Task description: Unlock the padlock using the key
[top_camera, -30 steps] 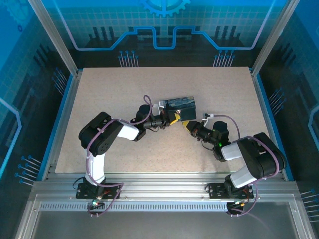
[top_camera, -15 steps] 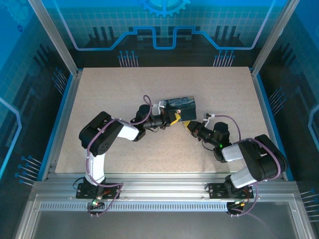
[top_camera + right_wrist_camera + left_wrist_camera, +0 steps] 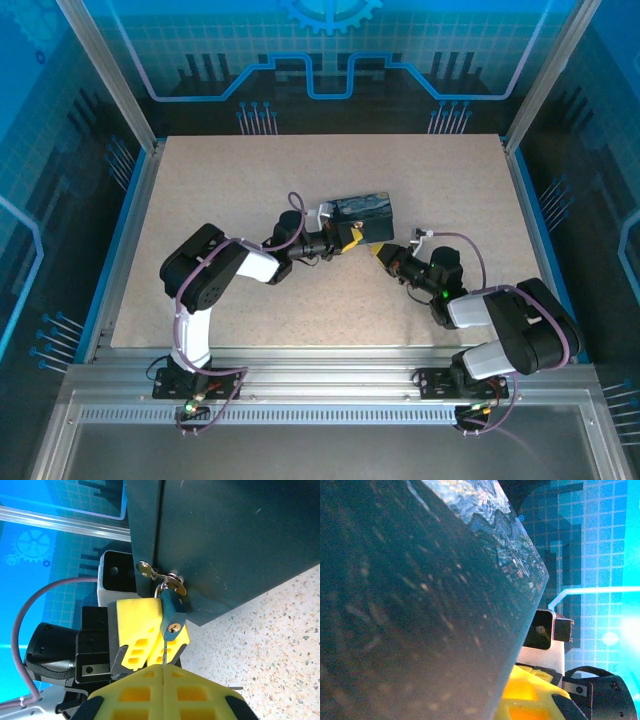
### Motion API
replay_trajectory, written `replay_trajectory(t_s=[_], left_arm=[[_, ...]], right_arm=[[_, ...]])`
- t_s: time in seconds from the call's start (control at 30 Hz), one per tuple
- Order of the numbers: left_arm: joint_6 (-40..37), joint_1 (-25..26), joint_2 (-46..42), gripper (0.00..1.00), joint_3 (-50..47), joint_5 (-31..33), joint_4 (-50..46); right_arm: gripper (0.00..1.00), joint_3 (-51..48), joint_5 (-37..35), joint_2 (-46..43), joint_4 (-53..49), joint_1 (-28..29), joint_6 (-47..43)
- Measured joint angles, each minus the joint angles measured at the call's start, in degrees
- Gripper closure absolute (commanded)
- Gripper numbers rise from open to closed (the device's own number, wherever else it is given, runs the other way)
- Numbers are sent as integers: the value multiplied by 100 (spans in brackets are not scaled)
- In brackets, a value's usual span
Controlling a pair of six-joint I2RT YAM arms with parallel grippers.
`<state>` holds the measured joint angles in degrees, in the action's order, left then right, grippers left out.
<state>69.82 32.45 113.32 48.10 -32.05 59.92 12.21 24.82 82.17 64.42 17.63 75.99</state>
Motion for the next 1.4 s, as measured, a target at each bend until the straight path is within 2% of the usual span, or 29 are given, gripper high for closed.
replay_trajectory(t_s=[1.4], left_arm=[[173, -70, 140, 100, -31, -11, 321]], right_arm=[[100, 271, -59, 627, 238, 81, 57]])
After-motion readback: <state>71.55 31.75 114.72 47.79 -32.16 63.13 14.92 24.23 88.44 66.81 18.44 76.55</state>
